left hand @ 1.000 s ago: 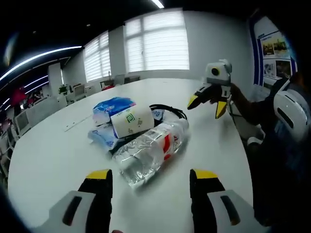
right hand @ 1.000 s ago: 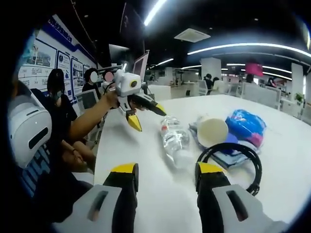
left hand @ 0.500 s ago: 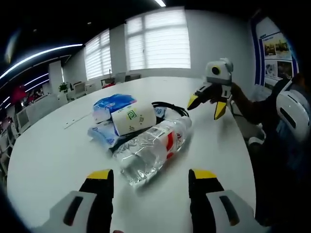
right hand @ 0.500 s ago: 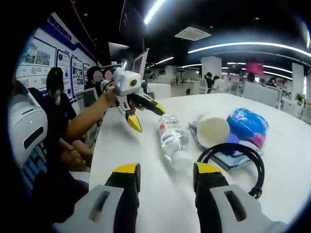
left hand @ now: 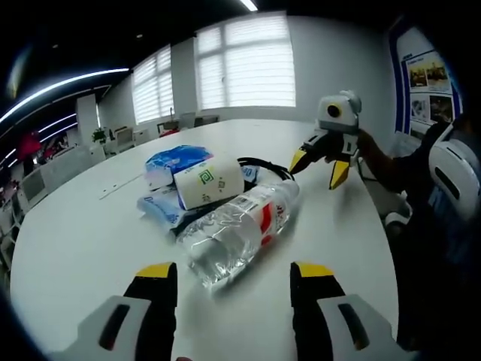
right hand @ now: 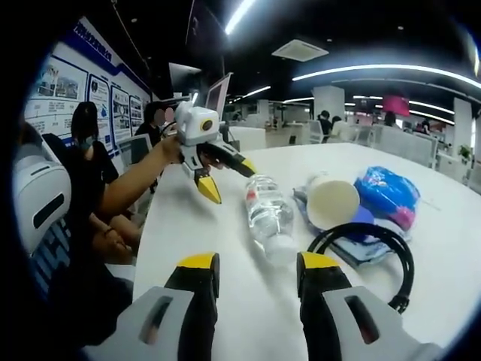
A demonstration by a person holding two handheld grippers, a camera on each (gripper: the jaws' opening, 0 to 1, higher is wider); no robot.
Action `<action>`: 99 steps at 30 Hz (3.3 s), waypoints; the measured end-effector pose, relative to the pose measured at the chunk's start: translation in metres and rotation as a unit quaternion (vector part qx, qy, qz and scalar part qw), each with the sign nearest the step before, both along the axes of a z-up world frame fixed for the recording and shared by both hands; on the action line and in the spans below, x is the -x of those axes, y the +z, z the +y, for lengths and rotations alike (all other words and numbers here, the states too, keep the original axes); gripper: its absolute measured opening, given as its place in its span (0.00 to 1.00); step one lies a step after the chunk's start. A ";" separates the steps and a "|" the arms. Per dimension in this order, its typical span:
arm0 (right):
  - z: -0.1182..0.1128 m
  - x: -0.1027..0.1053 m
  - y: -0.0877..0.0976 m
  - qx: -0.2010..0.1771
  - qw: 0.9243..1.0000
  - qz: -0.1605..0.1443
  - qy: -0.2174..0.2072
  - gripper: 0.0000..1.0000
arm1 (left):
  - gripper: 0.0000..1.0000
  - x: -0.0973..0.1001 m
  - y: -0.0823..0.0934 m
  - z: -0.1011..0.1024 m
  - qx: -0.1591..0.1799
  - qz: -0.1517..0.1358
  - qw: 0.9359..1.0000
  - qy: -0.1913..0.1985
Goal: Arrange the tabletop items into an orderly group along one side of the table until the central work area is clear of visible clutter.
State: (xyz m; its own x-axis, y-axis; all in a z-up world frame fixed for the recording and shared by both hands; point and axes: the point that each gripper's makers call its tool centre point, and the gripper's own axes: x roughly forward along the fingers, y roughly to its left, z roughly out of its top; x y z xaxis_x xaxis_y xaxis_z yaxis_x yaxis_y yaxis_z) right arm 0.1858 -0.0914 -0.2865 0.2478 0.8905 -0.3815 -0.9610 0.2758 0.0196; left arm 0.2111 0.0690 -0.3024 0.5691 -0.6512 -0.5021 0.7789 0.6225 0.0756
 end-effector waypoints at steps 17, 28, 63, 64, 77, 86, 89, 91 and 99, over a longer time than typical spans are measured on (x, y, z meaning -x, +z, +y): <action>0.009 -0.009 -0.012 0.014 1.000 -0.002 -0.005 0.34 | 0.58 -0.003 -0.004 -0.002 -0.001 0.003 1.000 0.002; 0.011 -0.020 -0.015 0.011 1.000 0.000 -0.017 0.30 | 0.55 -0.004 -0.002 -0.002 0.003 0.001 1.000 0.002; 0.018 -0.027 -0.023 0.010 1.000 -0.001 -0.027 0.21 | 0.39 -0.009 -0.013 -0.005 -0.005 0.001 1.000 0.015; 0.018 -0.028 -0.023 0.009 1.000 -0.002 -0.027 0.21 | 0.39 -0.008 -0.013 -0.006 -0.006 0.000 1.000 0.014; 0.018 -0.028 -0.024 0.011 1.000 -0.002 -0.027 0.20 | 0.39 -0.002 -0.013 -0.012 -0.001 -0.002 1.000 0.013; 0.018 -0.027 -0.024 0.010 1.000 -0.003 -0.028 0.20 | 0.39 -0.004 -0.013 -0.011 -0.004 -0.007 1.000 0.010; 0.019 -0.027 -0.023 0.008 1.000 -0.005 -0.030 0.20 | 0.39 -0.005 -0.012 -0.010 -0.004 -0.007 1.000 0.008; 0.019 -0.027 -0.022 0.008 1.000 -0.008 -0.029 0.20 | 0.39 -0.004 -0.012 -0.010 -0.005 -0.007 1.000 0.007; 0.021 -0.025 -0.018 0.005 1.000 -0.011 -0.029 0.20 | 0.39 -0.004 -0.013 -0.010 -0.007 -0.007 1.000 0.008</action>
State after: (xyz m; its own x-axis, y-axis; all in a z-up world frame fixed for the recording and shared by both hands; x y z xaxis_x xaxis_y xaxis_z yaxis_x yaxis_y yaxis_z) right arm 0.2111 -0.0708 -0.3048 0.3077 0.8707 -0.3838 -0.9435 0.3314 -0.0046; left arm 0.2153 0.0594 -0.3156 0.5862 -0.6353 -0.5028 0.7682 0.6329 0.0959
